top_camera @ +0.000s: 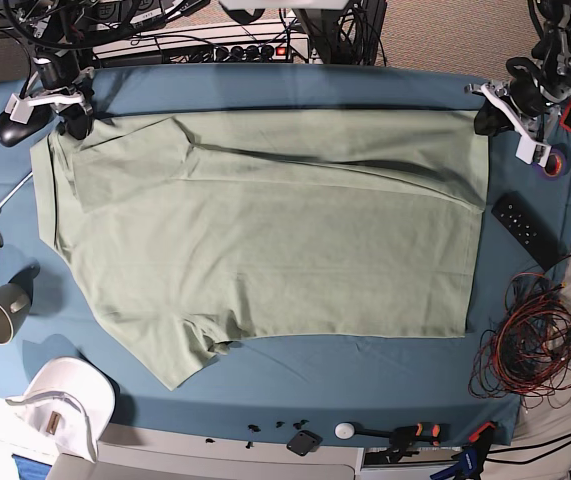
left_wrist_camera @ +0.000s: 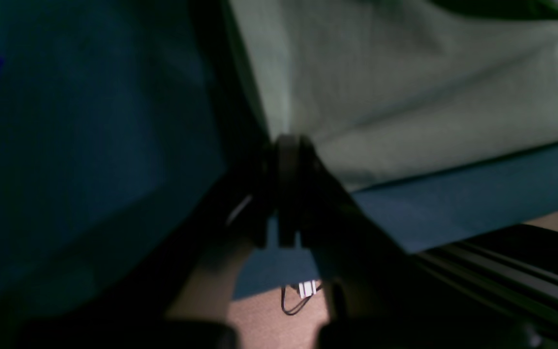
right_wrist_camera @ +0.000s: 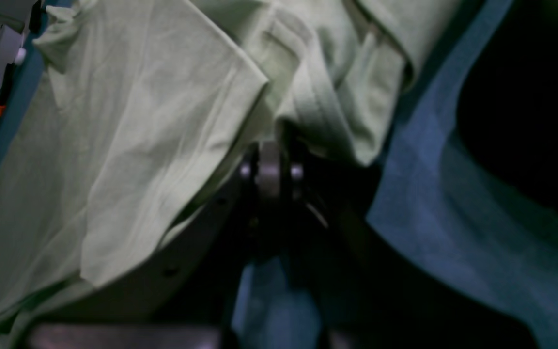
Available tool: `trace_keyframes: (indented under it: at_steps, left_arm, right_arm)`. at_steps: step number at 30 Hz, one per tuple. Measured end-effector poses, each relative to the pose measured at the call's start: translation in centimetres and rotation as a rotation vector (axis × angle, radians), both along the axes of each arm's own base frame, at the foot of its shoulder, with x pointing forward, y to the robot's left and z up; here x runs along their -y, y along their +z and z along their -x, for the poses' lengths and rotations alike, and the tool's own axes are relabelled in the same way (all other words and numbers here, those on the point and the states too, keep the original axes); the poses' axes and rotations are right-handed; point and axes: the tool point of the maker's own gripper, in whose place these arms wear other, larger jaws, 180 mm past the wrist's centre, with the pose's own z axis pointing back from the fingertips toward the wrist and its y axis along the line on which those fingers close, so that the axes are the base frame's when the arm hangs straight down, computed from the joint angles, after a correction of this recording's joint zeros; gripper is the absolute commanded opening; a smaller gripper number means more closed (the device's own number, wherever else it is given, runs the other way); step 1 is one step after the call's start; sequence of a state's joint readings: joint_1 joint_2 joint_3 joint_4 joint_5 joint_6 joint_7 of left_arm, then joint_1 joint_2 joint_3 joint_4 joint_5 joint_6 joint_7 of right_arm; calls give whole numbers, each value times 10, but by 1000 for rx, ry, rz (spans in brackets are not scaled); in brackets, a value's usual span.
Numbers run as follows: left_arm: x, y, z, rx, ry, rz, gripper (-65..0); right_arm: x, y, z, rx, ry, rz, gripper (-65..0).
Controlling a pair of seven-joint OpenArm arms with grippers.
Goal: Fold the T-shirt properly
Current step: 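Regrasp the shoulder corners with both grippers, then pull both shoulder corners apart to smooth the shirt flat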
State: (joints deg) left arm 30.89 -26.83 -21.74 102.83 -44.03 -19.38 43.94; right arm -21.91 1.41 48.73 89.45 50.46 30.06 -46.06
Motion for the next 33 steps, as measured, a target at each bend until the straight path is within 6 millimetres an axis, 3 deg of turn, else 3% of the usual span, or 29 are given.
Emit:
trace_keyframes:
  at_steps: [14, 21, 33]
  left_arm:
    - [0, -1, 2, -15, -6, -4, -650]
    - [-3, -2, 4, -28, -15, -13, -650]
    - [-12, -3, 16, -55, -16, -29, -650]
  right_arm:
    - [-6, 0, 5, -13, 42, -7, -650]
    - [-9, 5, 24, -68, 82, 38, -650]
    - [-11, 6, 32, -96, 95, 52, -650]
